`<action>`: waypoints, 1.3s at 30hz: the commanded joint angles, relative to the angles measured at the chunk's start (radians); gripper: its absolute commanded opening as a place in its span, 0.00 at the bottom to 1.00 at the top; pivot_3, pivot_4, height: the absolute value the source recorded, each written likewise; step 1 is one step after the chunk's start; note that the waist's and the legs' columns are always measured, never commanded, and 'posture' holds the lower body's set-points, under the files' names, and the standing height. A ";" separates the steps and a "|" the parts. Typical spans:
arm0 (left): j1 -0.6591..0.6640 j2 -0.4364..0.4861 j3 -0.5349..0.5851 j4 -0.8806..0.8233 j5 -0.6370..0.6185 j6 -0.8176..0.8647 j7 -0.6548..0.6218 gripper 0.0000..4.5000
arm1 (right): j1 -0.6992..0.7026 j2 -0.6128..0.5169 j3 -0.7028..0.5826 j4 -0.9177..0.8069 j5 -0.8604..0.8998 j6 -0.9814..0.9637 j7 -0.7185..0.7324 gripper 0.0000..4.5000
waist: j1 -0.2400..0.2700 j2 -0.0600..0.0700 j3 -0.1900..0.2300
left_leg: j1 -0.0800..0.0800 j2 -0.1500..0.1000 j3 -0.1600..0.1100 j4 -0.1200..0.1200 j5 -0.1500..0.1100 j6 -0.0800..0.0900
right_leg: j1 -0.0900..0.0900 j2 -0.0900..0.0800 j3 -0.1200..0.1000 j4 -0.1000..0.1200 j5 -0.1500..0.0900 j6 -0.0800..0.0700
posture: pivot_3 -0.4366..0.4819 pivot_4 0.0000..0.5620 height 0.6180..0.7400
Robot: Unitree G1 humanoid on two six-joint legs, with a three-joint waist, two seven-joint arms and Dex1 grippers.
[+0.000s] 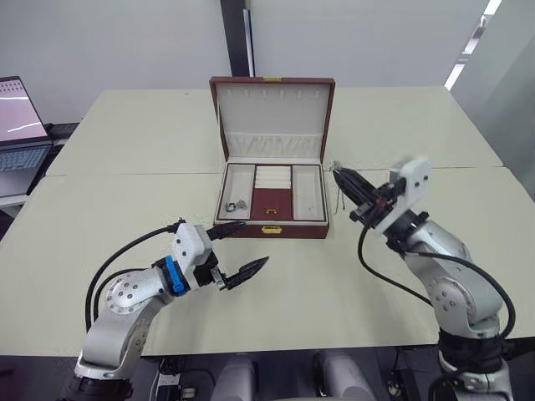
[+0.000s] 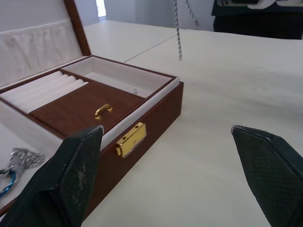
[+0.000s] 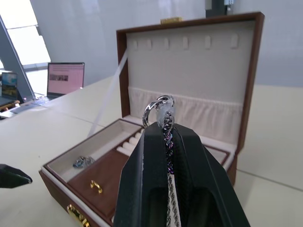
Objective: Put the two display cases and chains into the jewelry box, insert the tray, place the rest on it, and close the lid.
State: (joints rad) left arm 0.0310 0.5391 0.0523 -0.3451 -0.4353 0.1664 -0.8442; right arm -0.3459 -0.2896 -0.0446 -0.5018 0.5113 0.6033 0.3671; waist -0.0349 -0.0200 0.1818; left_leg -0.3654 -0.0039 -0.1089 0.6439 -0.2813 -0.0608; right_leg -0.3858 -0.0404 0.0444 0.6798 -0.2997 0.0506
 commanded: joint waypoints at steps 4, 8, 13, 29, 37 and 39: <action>0.074 -0.031 0.067 -0.073 -0.032 0.002 0.069 1.00 | -0.087 0.021 0.030 0.042 0.002 -0.006 0.004 0.00 | 0.001 0.000 0.000 | -0.001 0.000 0.000 0.000 0.000 0.000 | 0.000 -0.001 0.000 0.000 0.000 0.000 | 0.48 0.27 1.00; 0.114 -0.040 0.073 -0.118 -0.034 0.014 0.108 1.00 | -0.120 0.036 0.049 0.085 -0.013 -0.015 0.007 0.00 | 0.002 0.000 0.000 | -0.001 -0.001 0.000 0.000 0.000 0.000 | 0.000 -0.001 0.000 0.000 0.000 0.000 | 0.48 0.27 1.00; 0.140 -0.051 0.067 -0.157 -0.028 0.025 0.150 1.00 | -0.139 0.055 0.083 0.158 -0.044 -0.045 0.021 0.00 | 0.002 0.000 0.000 | -0.001 0.000 0.000 0.000 0.000 0.000 | -0.001 -0.001 0.000 0.000 0.000 0.000 | 0.48 0.27 1.00; 0.177 -0.064 0.066 -0.156 -0.012 -0.013 0.170 1.00 | -0.099 0.067 0.146 0.281 -0.138 -0.082 0.056 0.00 | 0.002 0.000 0.000 | -0.001 -0.001 0.000 0.000 0.000 0.000 | -0.001 -0.001 0.000 0.000 0.000 0.000 | 0.48 0.27 1.00; 0.174 -0.063 0.063 -0.154 -0.011 -0.017 0.171 1.00 | -0.091 0.076 0.134 0.285 -0.146 -0.087 0.049 0.00 | 0.002 0.000 0.000 | -0.001 0.000 0.000 0.000 0.000 0.000 | -0.001 -0.001 0.000 0.000 0.000 0.000 | 0.48 0.27 1.00; 0.171 -0.063 0.062 -0.153 -0.010 -0.017 0.170 1.00 | -0.091 0.078 0.131 0.286 -0.148 -0.088 0.045 0.00 | 0.002 0.000 0.000 | -0.001 -0.001 0.000 0.000 0.000 0.000 | -0.001 -0.001 0.000 0.000 0.000 0.000 | 0.48 0.27 1.00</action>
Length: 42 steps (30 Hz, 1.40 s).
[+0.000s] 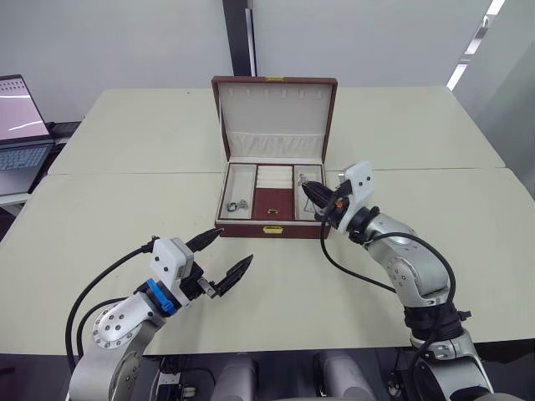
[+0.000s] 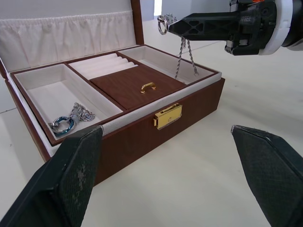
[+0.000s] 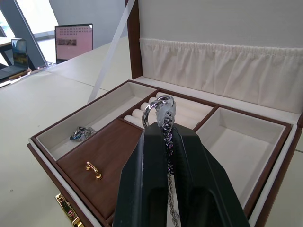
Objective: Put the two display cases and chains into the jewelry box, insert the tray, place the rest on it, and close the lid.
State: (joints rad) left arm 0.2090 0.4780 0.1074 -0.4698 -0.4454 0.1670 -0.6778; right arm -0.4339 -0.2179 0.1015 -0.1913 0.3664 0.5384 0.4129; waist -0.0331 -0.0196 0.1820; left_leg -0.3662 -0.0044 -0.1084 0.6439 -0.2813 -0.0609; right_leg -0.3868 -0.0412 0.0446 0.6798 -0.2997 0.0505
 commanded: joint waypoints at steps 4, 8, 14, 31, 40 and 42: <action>-0.009 -0.003 0.005 -0.025 0.002 -0.018 0.003 1.00 | -0.004 0.011 -0.029 -0.020 -0.004 -0.024 -0.011 0.24 | 0.000 0.000 0.000 | 0.000 0.000 0.000 0.000 0.000 0.000 | 0.000 0.000 0.000 0.000 0.000 0.000 | 0.48 0.27 1.00; -0.011 -0.006 0.000 -0.025 0.006 -0.018 0.006 1.00 | -0.004 0.010 -0.041 -0.016 -0.004 -0.030 -0.016 0.47 | 0.000 0.000 0.000 | 0.000 0.000 0.000 0.000 0.000 0.000 | 0.000 0.000 0.000 0.000 0.000 0.000 | 0.48 0.27 1.00; -0.015 -0.006 -0.001 -0.024 0.004 -0.014 0.012 1.00 | 0.004 0.005 -0.047 -0.025 0.003 -0.026 -0.007 0.84 | 0.000 0.000 0.000 | 0.000 0.000 0.000 0.000 0.000 0.000 | 0.000 0.000 0.000 0.000 0.000 0.000 | 0.48 0.27 1.00; -0.044 0.162 0.201 0.164 -0.106 0.106 -0.106 1.00 | 0.176 -0.360 -0.232 0.027 0.111 -0.081 0.388 0.99 | 0.000 0.000 0.001 | 0.000 0.000 0.000 0.000 0.000 0.000 | 0.000 0.000 0.000 -0.001 0.000 0.000 | 0.48 0.27 1.00; -0.088 0.246 0.324 0.456 -0.044 0.011 -0.161 1.00 | 0.210 -0.556 -0.325 0.256 0.090 -0.160 0.574 0.99 | 0.000 0.000 0.001 | 0.000 0.000 0.000 0.000 0.000 0.000 | 0.001 0.000 0.000 -0.001 0.000 0.000 | 0.48 0.27 1.00; -0.101 0.259 0.336 0.501 -0.035 -0.006 -0.171 1.00 | 0.199 -0.565 -0.332 0.300 0.081 -0.183 0.582 0.99 | 0.000 0.000 0.001 | 0.000 0.000 0.000 0.000 0.000 0.000 | 0.001 0.000 0.000 -0.001 0.000 0.000 | 0.48 0.27 1.00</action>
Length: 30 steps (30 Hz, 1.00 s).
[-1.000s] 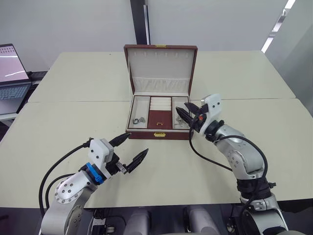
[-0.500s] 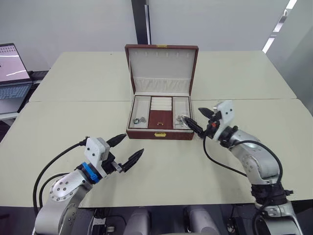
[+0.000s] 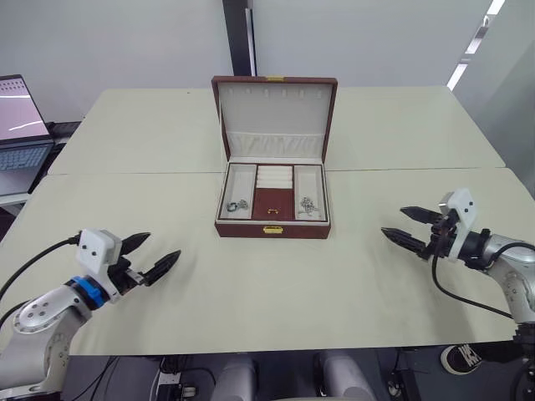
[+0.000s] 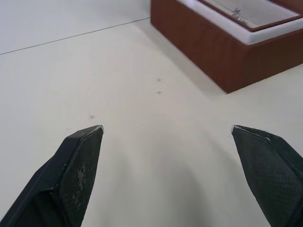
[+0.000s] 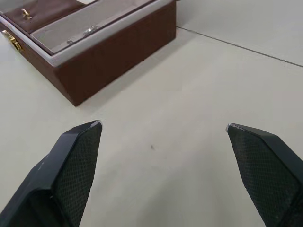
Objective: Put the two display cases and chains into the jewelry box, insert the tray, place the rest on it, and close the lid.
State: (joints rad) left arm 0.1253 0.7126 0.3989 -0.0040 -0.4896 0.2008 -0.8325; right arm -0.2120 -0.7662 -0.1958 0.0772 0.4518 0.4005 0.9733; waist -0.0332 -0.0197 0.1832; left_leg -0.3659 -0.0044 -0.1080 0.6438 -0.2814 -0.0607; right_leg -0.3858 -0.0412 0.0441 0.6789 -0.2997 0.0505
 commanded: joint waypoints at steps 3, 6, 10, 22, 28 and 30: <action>-0.044 0.043 0.061 0.096 0.020 -0.062 -0.028 1.00 | -0.036 -0.023 -0.040 0.090 -0.024 -0.088 0.021 0.99 | 0.000 0.000 0.000 | 0.000 0.000 0.000 0.000 0.000 0.000 | 0.000 0.000 0.000 0.000 0.000 0.000 | 0.48 0.27 1.00; -0.059 0.051 0.068 0.131 0.028 -0.076 -0.034 1.00 | -0.035 -0.023 -0.038 0.108 -0.032 -0.106 0.027 0.99 | 0.000 0.000 0.000 | 0.000 0.000 0.000 0.000 0.000 0.000 | 0.000 0.000 0.000 0.000 0.000 0.000 | 0.48 0.27 1.00; -0.065 0.054 0.071 0.140 0.031 -0.078 -0.042 1.00 | -0.029 -0.019 -0.040 0.108 -0.036 -0.113 0.026 0.99 | 0.000 0.000 0.000 | 0.000 0.000 0.000 0.000 0.000 0.000 | 0.000 0.000 0.000 0.000 0.000 0.000 | 0.48 0.27 1.00; -0.120 0.058 0.066 0.167 0.054 -0.071 -0.006 1.00 | -0.037 0.021 -0.034 0.084 -0.030 -0.110 -0.022 0.99 | 0.000 0.000 0.000 | 0.000 0.000 0.000 0.000 0.000 0.000 | 0.000 -0.001 0.000 0.000 0.000 0.000 | 0.48 0.27 1.00; -0.187 0.035 0.017 0.164 0.078 -0.033 0.040 1.00 | -0.079 0.082 0.003 0.005 -0.014 -0.054 -0.067 0.99 | -0.002 0.000 0.000 | 0.000 0.000 0.000 0.000 0.000 0.000 | 0.000 -0.001 0.000 0.001 0.000 0.000 | 0.48 0.27 1.00; -0.219 0.024 -0.007 0.180 0.093 -0.036 0.045 1.00 | -0.107 0.115 0.033 -0.002 -0.032 -0.047 -0.086 0.95 | -0.002 0.000 0.000 | 0.000 0.000 0.000 0.000 0.000 0.000 | 0.000 0.000 0.000 0.001 0.000 0.000 | 0.48 0.27 1.00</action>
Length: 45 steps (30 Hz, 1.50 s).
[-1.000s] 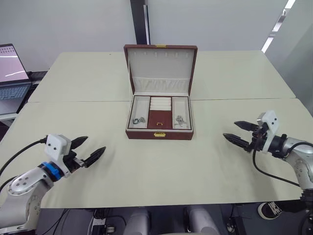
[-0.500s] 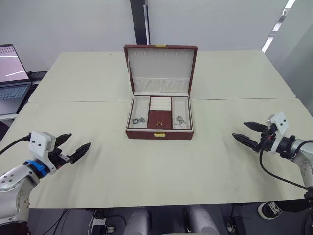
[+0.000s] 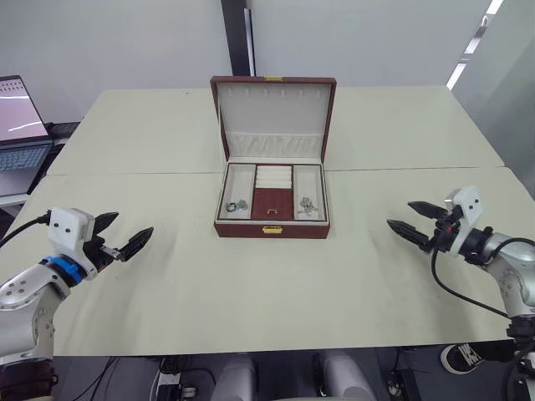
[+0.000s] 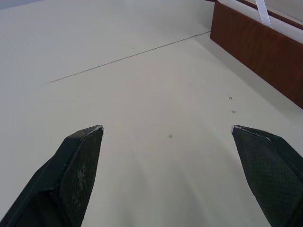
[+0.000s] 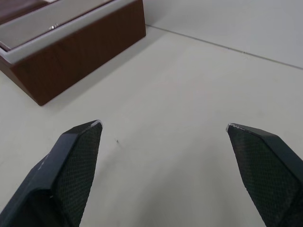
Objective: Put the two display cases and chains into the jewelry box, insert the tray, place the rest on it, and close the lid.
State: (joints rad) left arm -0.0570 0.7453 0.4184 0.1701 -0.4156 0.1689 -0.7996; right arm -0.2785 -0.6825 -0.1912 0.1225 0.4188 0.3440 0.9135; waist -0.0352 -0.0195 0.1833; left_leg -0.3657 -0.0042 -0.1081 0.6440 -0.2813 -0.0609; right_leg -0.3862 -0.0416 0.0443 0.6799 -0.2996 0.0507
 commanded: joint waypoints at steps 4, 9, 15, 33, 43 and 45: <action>-0.138 -0.042 -0.082 0.062 0.056 -0.010 0.043 0.80 | -0.103 0.090 0.104 -0.025 -0.055 -0.003 -0.057 0.71 | 0.002 0.000 0.000 | -0.001 0.000 0.000 0.000 0.000 0.000 | -0.001 0.000 -0.001 0.000 0.000 0.000 | 0.48 0.27 1.00; -0.254 -0.104 -0.171 0.148 0.107 -0.020 0.060 0.46 | -0.221 0.170 0.170 0.094 -0.133 -0.038 -0.117 0.39 | 0.002 0.000 0.000 | -0.001 -0.002 0.000 0.001 0.000 0.000 | -0.001 -0.001 -0.001 0.000 0.000 0.000 | 0.48 0.27 1.00; -0.391 -0.206 -0.261 0.241 0.154 -0.027 0.082 0.03 | -0.334 0.239 0.230 0.256 -0.230 -0.113 -0.177 0.06 | 0.002 0.000 0.000 | -0.003 -0.002 -0.001 0.001 0.000 0.000 | -0.003 -0.001 -0.001 0.000 0.000 0.000 | 0.48 0.27 1.00; -0.418 -0.287 -0.332 0.218 0.145 0.017 -0.007 0.00 | -0.310 0.306 0.270 0.170 -0.201 -0.060 -0.077 0.00 | -0.004 0.000 0.000 | -0.003 -0.002 -0.001 0.002 0.001 -0.001 | -0.003 -0.002 -0.002 0.001 0.001 0.001 | 0.48 0.27 1.00; -0.227 -0.230 -0.343 -0.076 0.062 0.179 -0.092 0.00 | -0.167 0.267 0.273 -0.074 -0.126 0.089 -0.009 0.00 | -0.008 0.000 0.000 | -0.003 -0.002 -0.001 0.001 0.000 0.000 | -0.003 -0.003 -0.001 0.000 0.001 0.001 | 0.48 0.27 1.00; -0.187 -0.221 -0.341 -0.133 0.048 0.212 -0.093 0.00 | -0.137 0.258 0.273 -0.123 -0.111 0.116 -0.011 0.00 | -0.008 0.000 0.000 | -0.003 -0.002 -0.001 0.001 0.000 0.000 | -0.003 -0.003 -0.001 0.000 0.001 0.001 | 0.48 0.27 1.00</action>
State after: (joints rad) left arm -0.2578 0.5347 0.1206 0.1231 -0.3218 0.3579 -0.8421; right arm -0.4178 -0.4393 0.0498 0.0868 0.2595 0.4429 0.8638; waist -0.0432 -0.0194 0.1831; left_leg -0.3682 -0.0064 -0.1085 0.6451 -0.2811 -0.0612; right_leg -0.3887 -0.0446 0.0433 0.6802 -0.2989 0.0515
